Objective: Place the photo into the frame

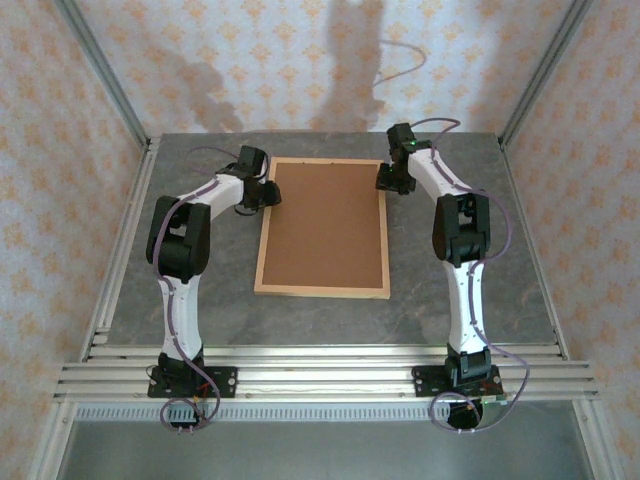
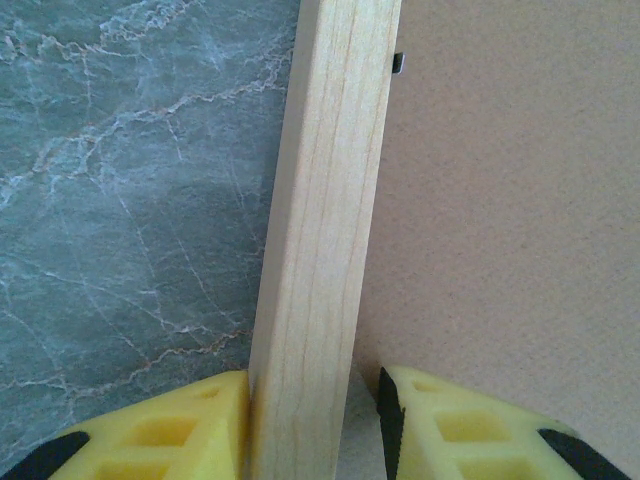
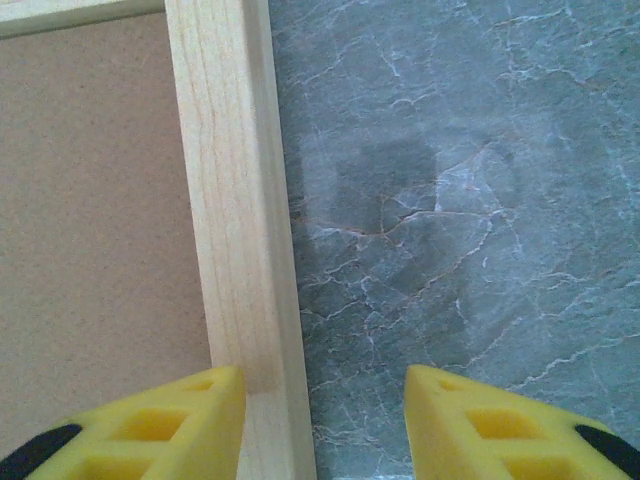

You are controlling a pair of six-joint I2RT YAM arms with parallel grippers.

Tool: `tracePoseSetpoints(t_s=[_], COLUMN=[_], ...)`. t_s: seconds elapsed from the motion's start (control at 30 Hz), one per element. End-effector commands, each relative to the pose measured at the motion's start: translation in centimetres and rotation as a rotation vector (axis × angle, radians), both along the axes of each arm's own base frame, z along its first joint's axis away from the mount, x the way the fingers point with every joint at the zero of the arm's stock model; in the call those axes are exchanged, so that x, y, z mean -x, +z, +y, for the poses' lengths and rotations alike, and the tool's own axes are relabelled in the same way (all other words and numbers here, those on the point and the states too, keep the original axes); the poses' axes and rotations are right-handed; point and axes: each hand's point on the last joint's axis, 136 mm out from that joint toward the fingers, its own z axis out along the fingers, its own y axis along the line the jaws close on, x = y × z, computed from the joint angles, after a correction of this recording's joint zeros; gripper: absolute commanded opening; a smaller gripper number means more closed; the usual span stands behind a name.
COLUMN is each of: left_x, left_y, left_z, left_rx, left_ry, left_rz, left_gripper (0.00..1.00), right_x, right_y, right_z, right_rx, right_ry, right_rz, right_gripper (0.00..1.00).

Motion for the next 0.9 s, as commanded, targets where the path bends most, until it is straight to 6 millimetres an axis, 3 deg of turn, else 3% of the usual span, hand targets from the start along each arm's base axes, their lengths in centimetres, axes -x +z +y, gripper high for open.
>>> tracePoseSetpoints(t_s=[0.0,0.43,0.87], left_x=[1.8,2.0,2.6], left_y=[-2.9,-3.3,-3.5], left_z=[0.7,0.2,-0.8], left_rx=[-0.024,0.003,0.027], left_ry=[-0.013,-0.007,-0.015], left_rz=[0.088,0.098,0.108], left_gripper=[0.37,0.37,0.37], right_x=[-0.7,2.1,3.8], right_y=[1.4,-4.0,-8.0], right_z=[-0.7,1.3,2.7], right_rx=[0.02,-0.064,-0.035], right_ry=[-0.013,0.019,0.025], right_rz=[-0.032,0.133,0.241], right_gripper=[0.45,0.47,0.61])
